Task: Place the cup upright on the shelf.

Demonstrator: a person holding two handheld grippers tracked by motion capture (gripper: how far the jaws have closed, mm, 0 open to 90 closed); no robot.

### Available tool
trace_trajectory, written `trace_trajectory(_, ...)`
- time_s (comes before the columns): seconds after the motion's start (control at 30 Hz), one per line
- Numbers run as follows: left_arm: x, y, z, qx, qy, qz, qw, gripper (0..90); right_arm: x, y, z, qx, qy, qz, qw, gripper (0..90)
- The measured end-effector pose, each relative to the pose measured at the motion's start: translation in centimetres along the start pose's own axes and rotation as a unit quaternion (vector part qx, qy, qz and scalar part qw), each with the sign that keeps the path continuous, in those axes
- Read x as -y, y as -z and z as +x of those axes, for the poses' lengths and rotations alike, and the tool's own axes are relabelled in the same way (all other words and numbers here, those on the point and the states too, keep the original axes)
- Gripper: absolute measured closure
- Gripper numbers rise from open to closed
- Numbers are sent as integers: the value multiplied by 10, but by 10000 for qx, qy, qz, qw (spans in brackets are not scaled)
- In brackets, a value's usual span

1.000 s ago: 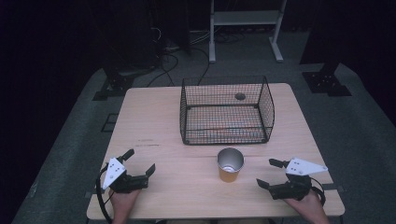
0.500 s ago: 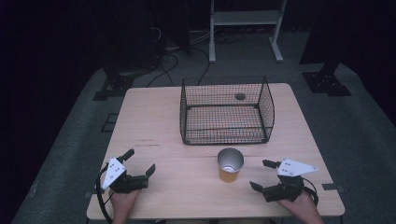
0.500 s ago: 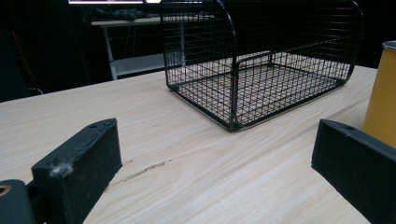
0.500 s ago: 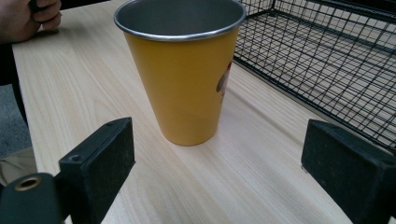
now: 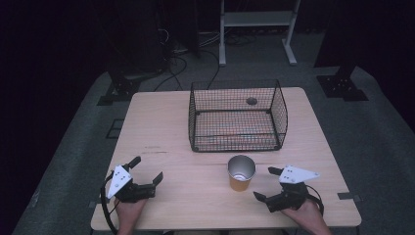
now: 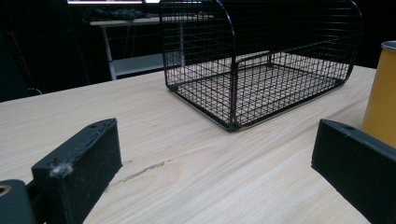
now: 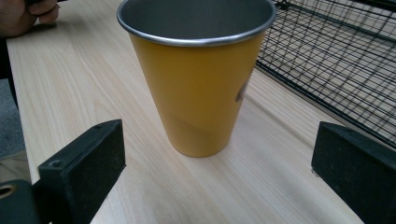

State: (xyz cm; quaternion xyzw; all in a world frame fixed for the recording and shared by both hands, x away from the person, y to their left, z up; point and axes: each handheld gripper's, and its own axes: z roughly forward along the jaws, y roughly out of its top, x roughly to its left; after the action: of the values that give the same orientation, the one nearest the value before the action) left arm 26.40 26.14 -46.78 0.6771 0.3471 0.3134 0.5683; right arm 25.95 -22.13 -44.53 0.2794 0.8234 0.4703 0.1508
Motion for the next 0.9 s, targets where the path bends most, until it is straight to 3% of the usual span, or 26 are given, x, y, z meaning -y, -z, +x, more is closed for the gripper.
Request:
trace_trajectory(0.47,0,0,-1,14,-4,-13,10000,8,-11,-22,6,62,-66,102,9999,22)
trace_trajectory(0.9,0,0,-1,20,-6,-12,10000,8,-21,-32,7,94,-84,53,9999,22)
